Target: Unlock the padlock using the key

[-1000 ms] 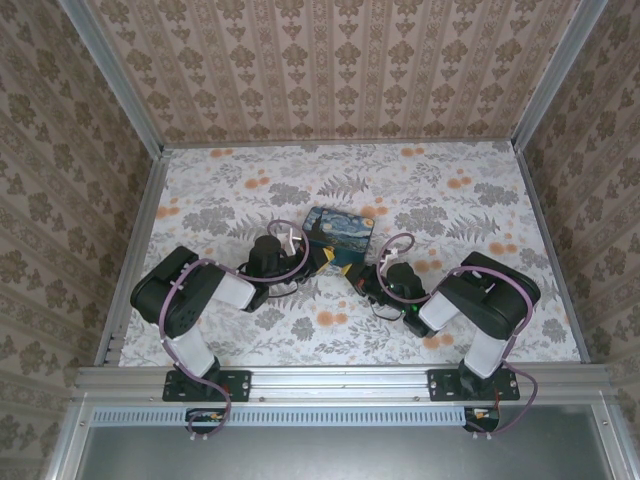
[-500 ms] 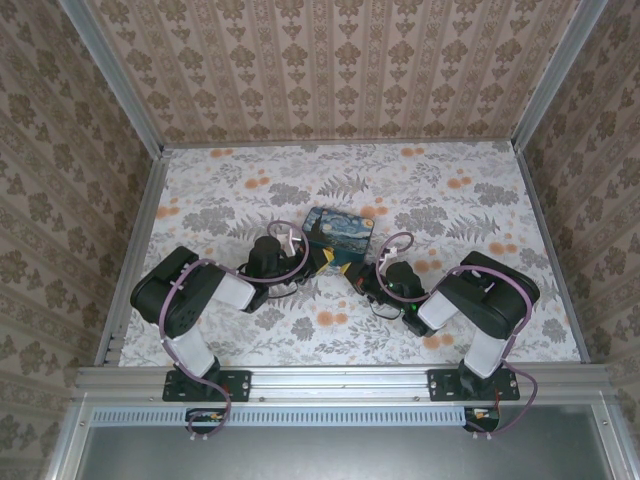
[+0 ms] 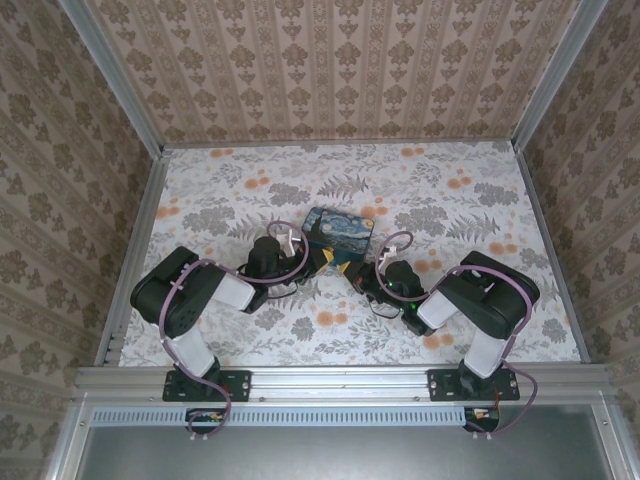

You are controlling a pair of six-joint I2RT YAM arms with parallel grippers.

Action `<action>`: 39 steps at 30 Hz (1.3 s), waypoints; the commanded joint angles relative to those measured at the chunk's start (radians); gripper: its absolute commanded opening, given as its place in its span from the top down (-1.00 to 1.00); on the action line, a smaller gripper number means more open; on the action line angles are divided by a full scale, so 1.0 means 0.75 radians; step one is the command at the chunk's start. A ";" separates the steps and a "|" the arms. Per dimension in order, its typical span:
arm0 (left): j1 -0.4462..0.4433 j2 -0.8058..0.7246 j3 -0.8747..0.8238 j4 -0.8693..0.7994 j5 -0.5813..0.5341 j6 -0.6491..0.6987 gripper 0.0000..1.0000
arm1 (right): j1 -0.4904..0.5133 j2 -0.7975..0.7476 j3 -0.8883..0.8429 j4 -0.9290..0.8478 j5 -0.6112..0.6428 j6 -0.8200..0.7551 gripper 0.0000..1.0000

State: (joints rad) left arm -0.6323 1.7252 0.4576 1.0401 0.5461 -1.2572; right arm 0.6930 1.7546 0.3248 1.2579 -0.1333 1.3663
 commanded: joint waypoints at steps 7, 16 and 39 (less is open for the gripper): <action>0.009 0.009 -0.017 0.066 0.004 0.026 1.00 | 0.009 -0.042 0.009 0.011 0.032 0.001 1.00; 0.009 0.024 -0.019 0.078 0.001 0.026 1.00 | 0.009 -0.049 0.006 0.014 0.024 0.003 1.00; 0.009 0.024 -0.023 0.066 -0.012 0.040 1.00 | 0.025 -0.114 0.007 -0.041 0.027 -0.007 1.00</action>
State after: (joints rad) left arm -0.6319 1.7287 0.4519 1.0550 0.5396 -1.2564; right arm 0.7055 1.7023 0.3244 1.1950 -0.1276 1.3659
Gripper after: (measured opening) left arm 0.094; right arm 0.067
